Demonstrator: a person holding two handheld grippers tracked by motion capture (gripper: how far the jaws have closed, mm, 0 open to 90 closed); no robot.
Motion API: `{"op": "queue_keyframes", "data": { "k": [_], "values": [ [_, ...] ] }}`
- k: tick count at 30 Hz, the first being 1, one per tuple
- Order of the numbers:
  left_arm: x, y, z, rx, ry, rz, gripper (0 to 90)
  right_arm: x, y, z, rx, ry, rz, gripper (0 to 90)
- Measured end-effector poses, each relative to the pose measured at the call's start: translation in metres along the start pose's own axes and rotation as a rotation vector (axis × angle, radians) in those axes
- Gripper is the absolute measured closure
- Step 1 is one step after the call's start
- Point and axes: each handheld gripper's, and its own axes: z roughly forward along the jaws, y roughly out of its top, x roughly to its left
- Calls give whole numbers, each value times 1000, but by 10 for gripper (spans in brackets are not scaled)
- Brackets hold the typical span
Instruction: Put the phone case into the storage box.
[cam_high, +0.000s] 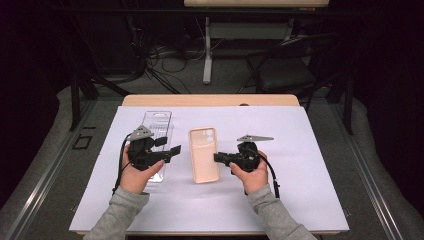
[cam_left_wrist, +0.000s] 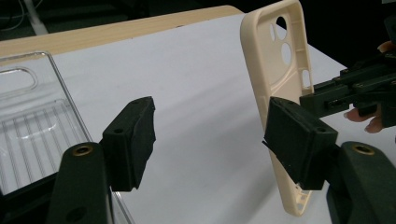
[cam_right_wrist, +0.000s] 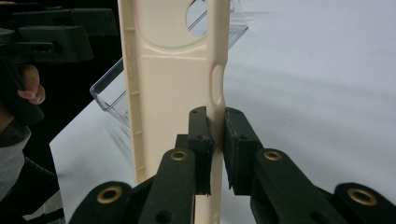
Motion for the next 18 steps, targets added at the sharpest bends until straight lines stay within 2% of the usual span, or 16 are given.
{"op": "queue_keyframes", "data": {
  "k": [6,11,13,18],
  "values": [
    [-2,4,-6,-16,30,40,301,6,-2,1,-14,-7,-19,824],
    [-3,6,-8,-15,28,54,301,12,-3,2,-25,-20,-45,825],
    [-5,7,-9,-8,33,61,301,14,-4,2,-26,-24,-41,824],
    [-10,12,-12,45,57,69,292,19,-5,2,-38,-27,-61,824]
  ]
}}
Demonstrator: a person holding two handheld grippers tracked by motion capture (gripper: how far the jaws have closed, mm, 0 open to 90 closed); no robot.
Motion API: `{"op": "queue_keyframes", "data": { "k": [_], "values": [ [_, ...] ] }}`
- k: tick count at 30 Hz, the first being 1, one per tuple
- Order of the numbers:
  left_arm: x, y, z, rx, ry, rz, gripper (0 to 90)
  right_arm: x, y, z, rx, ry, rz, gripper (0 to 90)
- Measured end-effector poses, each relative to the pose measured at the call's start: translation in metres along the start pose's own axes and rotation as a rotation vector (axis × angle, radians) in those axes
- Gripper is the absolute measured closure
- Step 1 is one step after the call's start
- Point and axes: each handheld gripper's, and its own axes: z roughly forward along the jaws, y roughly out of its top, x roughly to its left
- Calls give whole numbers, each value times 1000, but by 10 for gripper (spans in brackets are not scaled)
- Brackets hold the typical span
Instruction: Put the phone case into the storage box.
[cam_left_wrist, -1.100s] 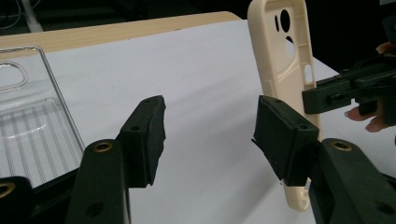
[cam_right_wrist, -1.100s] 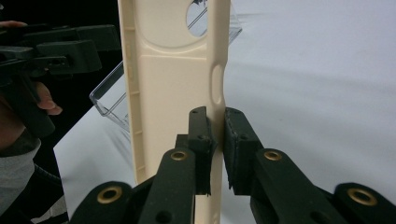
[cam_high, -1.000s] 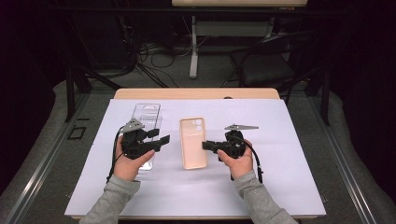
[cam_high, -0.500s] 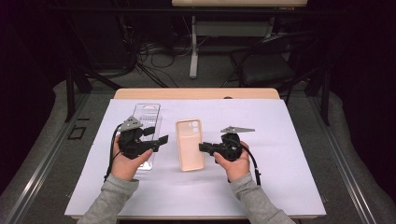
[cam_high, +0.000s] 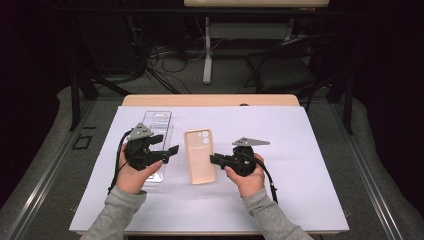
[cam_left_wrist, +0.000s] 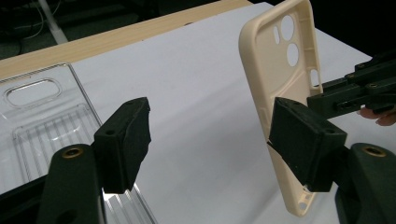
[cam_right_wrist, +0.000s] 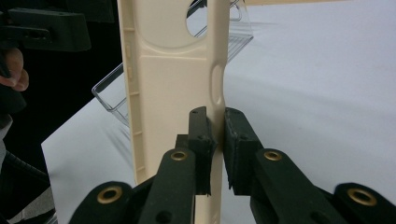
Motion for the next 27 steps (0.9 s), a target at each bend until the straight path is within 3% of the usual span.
{"op": "queue_keyframes", "data": {
  "k": [7,13,27],
  "values": [
    [-6,3,-1,-13,-21,19,265,2,-1,1,-6,-4,-5,824],
    [-11,11,3,-13,-24,63,248,3,-2,2,-9,-4,1,825],
    [-20,38,15,84,29,205,254,-2,-2,-1,-32,-17,21,825]
  ]
}}
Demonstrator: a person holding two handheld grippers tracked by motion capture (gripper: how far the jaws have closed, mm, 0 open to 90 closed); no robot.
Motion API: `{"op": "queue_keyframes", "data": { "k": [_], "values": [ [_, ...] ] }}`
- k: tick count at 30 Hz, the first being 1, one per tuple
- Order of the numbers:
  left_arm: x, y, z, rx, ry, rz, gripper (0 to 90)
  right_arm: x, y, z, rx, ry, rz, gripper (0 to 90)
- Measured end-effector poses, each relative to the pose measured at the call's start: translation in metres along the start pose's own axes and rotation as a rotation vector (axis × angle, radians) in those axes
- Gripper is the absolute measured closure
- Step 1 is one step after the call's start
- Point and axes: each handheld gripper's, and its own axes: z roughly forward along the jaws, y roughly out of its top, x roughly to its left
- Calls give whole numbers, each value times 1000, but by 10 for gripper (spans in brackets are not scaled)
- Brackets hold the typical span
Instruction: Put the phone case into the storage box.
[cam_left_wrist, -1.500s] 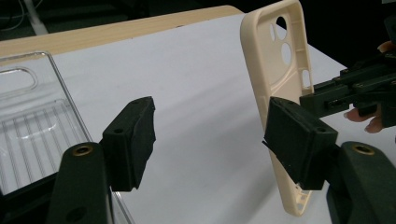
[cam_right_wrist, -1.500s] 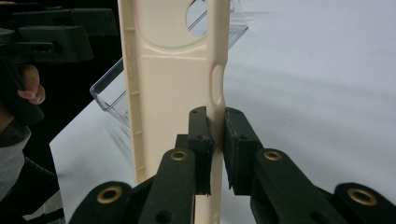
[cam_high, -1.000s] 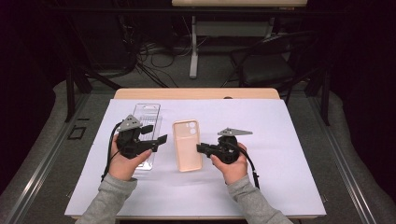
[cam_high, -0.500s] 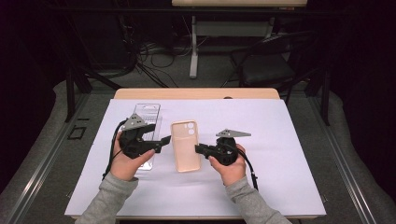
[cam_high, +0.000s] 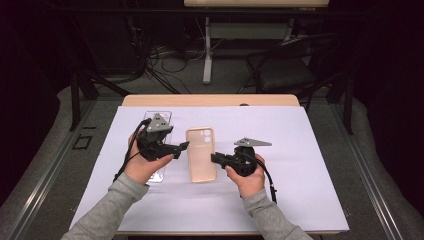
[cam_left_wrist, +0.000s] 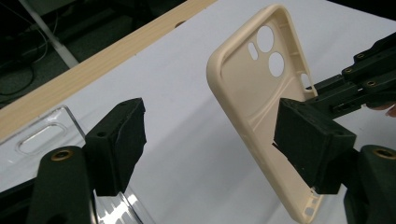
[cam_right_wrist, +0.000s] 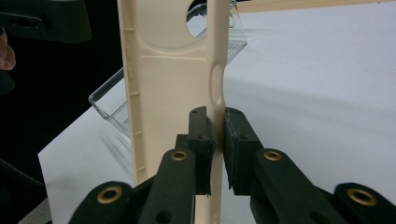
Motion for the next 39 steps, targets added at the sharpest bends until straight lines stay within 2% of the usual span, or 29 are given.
{"op": "queue_keyframes", "data": {
  "k": [6,10,24,31,34,39],
  "values": [
    [0,7,1,10,14,40,260,-1,0,-1,-4,-6,1,824],
    [-1,10,2,11,20,47,272,-1,0,-1,-7,-10,3,824],
    [-8,25,11,43,11,101,352,0,-1,-2,-14,-25,-13,825],
    [-11,31,14,65,-3,116,440,0,-1,-2,-16,-32,-16,825],
    [-11,33,15,77,-1,123,474,0,-1,-2,-15,-33,-19,825],
    [-13,38,18,109,21,161,519,0,-1,-2,-17,-32,-17,825]
  ]
}}
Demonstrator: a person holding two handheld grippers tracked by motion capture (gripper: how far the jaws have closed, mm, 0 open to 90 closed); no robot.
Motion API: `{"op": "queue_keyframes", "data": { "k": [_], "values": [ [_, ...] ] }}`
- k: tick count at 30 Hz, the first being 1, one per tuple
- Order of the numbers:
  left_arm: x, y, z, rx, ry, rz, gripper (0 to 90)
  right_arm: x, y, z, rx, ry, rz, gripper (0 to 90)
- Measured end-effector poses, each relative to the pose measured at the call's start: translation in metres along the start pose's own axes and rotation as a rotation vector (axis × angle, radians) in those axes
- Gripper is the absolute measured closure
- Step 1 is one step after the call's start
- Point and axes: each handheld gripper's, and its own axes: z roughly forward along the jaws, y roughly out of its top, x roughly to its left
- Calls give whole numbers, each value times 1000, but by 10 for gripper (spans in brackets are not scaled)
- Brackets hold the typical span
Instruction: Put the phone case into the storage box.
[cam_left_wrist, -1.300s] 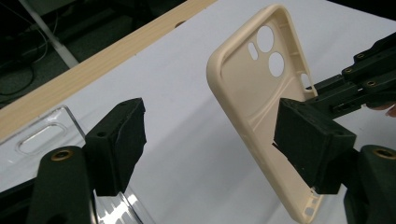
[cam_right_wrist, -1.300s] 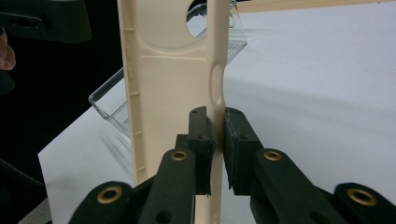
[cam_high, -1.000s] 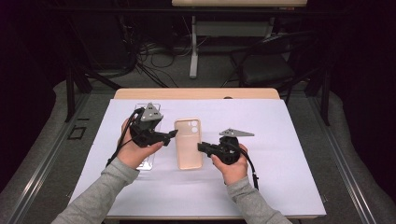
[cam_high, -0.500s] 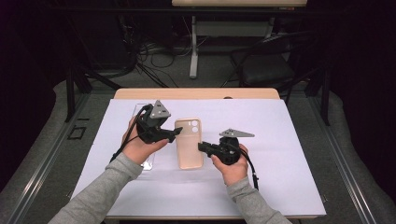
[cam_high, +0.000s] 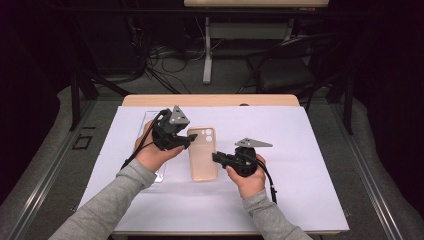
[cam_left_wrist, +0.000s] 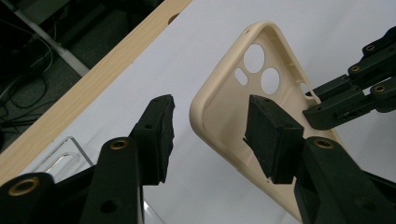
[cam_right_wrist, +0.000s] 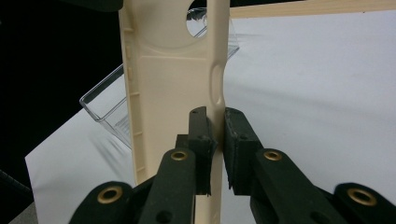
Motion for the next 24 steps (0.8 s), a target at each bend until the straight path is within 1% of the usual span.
{"op": "queue_keyframes", "data": {
  "k": [1,2,3,5,8,12,14,16,21,24],
  "values": [
    [0,1,0,2,-3,1,530,0,0,0,-1,1,-4,825],
    [0,2,1,8,-3,14,542,0,0,0,-2,1,-4,825],
    [-1,3,1,11,4,14,549,0,0,0,-2,2,-5,825],
    [-1,4,3,8,14,27,552,0,0,0,-1,1,-1,825],
    [0,5,4,5,10,29,559,0,0,0,-3,1,-5,825],
    [0,6,6,10,12,43,579,1,0,0,-1,3,-3,825],
    [0,6,6,16,22,47,582,1,0,0,-2,3,-5,825],
    [0,6,6,17,18,55,615,1,0,0,-3,2,-7,825],
    [1,6,6,27,21,55,652,1,0,0,-3,3,-10,825],
    [1,6,6,31,15,53,679,1,-1,1,-2,3,-7,825]
  ]
}}
